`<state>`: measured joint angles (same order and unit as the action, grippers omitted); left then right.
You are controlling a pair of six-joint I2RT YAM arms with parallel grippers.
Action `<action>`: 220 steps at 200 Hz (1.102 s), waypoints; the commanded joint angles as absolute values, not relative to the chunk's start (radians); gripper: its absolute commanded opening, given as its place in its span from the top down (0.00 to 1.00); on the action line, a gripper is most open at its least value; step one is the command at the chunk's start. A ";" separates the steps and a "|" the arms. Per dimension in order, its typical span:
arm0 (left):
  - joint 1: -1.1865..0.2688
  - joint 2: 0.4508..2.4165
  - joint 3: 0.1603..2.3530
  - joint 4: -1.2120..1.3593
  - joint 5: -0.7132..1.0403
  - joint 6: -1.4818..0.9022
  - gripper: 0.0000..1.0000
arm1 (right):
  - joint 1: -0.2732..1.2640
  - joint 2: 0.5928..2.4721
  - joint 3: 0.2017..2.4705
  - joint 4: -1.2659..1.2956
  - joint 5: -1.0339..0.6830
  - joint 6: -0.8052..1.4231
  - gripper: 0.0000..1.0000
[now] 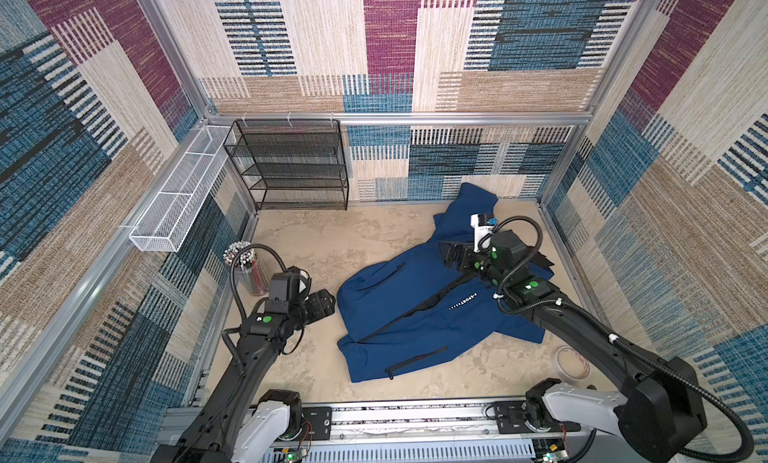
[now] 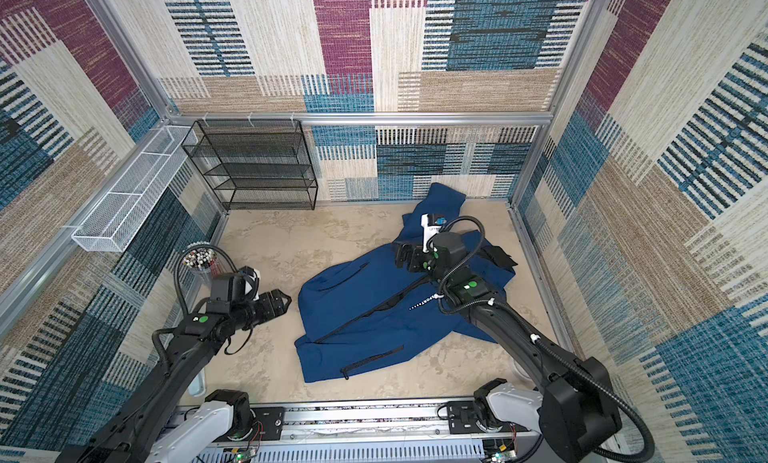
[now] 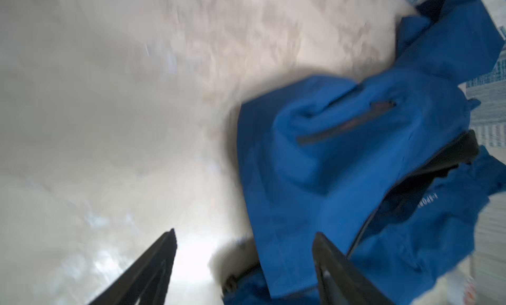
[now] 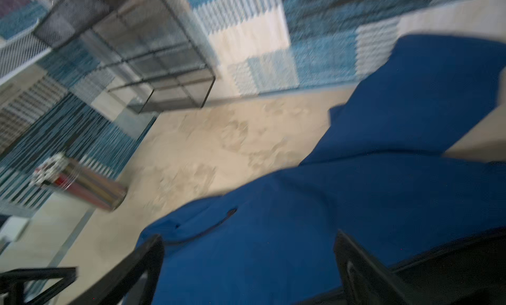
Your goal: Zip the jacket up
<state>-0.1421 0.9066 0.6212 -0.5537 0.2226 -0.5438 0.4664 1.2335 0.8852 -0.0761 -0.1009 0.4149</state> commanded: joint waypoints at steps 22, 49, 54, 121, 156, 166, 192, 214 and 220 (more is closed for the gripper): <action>-0.195 0.882 0.530 -0.607 0.342 -0.738 0.31 | 0.521 1.320 0.905 -0.160 -0.289 0.606 0.00; -0.259 0.911 0.498 -0.598 0.307 -0.763 0.37 | 0.521 1.320 0.890 -0.132 -0.314 0.612 0.00; -0.272 0.916 0.493 -0.588 0.299 -0.763 0.39 | 0.522 1.321 0.891 -0.130 -0.318 0.610 0.00; -0.337 1.024 0.535 -0.560 0.181 -0.679 0.47 | 0.522 1.337 0.902 -0.155 -0.349 0.610 0.00; -0.345 1.059 0.534 -0.532 0.196 -0.616 0.54 | 0.522 1.336 0.907 -0.175 -0.348 0.592 0.00; -0.347 1.068 0.534 -0.534 0.201 -0.612 0.58 | 0.522 1.337 0.908 -0.178 -0.347 0.590 0.00; -0.357 1.082 0.532 -0.526 0.194 -0.620 0.63 | 0.522 1.345 0.910 -0.177 -0.351 0.588 0.00; -0.368 1.101 0.538 -0.511 0.204 -0.624 0.66 | 0.522 1.357 0.914 -0.180 -0.357 0.587 0.00; -0.374 1.109 0.541 -0.510 0.203 -0.622 0.66 | 0.522 1.358 0.916 -0.182 -0.357 0.586 0.00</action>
